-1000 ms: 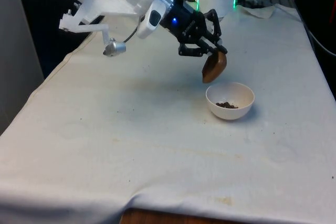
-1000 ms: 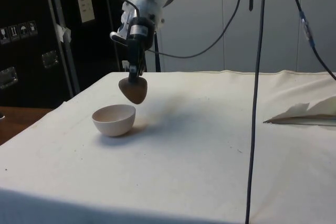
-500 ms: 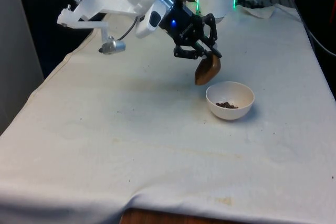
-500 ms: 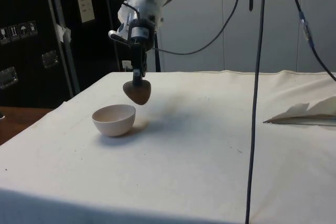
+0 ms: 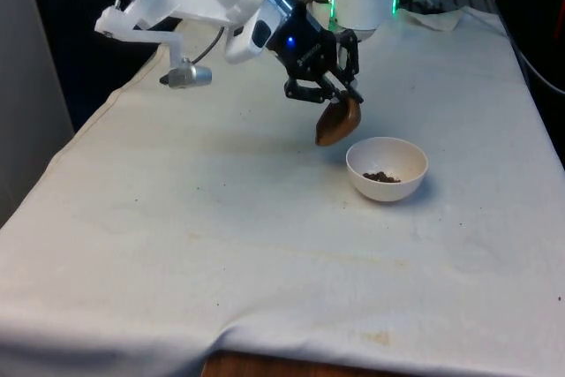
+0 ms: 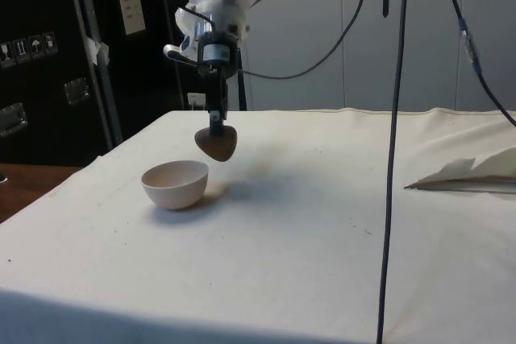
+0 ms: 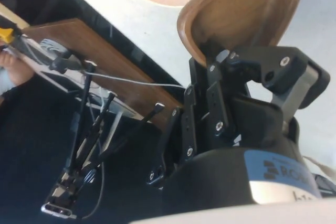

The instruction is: Pour the coffee beans from the cup into the bowl.

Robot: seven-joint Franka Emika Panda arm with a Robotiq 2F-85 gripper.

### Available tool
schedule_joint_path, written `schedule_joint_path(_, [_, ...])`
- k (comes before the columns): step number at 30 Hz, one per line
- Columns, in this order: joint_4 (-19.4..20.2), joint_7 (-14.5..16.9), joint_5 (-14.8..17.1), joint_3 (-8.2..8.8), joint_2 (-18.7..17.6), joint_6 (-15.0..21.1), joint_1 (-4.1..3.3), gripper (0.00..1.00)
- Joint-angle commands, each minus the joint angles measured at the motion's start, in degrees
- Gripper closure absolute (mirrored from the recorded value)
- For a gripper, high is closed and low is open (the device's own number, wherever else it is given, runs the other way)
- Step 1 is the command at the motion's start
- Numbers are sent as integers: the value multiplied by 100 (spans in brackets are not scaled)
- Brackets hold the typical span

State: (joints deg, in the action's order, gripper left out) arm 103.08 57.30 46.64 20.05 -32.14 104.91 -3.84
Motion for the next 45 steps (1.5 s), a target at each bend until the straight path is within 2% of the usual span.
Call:
schedule_joint_path(1, [0, -6, -29, 0, 0, 17, 0, 97])
schedule_joint_path(2, [11, -74, -109, 34, 11, 92, -52, 97])
schedule_joint_path(8, [6, -132, -332, 23, 11, 206, -69, 97])
schedule_joint_path(9, [-6, -69, -264, -11, 0, 120, -11, 97])
schedule_joint_path(10, [6, -138, -367, 23, 11, 223, -69, 97])
schedule_joint_path(16, [6, -183, -584, 11, 11, 350, -86, 97])
schedule_joint_path(17, [11, -195, -619, 6, 11, 367, -86, 97])
schedule_joint_path(18, [-6, -132, -561, -23, 0, 292, -29, 97])
schedule_joint_path(19, [11, -201, -653, 6, 11, 390, -86, 97])
schedule_joint_path(22, [6, -229, -779, 0, 11, 453, -97, 97])
schedule_joint_path(25, [11, -258, -882, -11, 11, 510, -97, 97])
schedule_joint_path(26, [-6, -206, -831, -46, 0, 441, -40, 97])
schedule_joint_path(27, [11, -269, -917, -17, 11, 527, -97, 97])
schedule_joint_path(35, [11, -355, -1226, -40, 6, 670, -103, 97])
schedule_joint_path(36, [-6, -304, -1186, -74, 0, 602, -52, 97])
schedule_joint_path(37, [11, -378, -1301, -46, 6, 699, -103, 97])
schedule_joint_path(41, [11, -418, -1438, -52, 6, 762, -115, 97])
schedule_joint_path(44, [11, -458, -1547, -57, 6, 802, -115, 97])
schedule_joint_path(45, [-6, -395, -1478, -92, 0, 722, -63, 97])
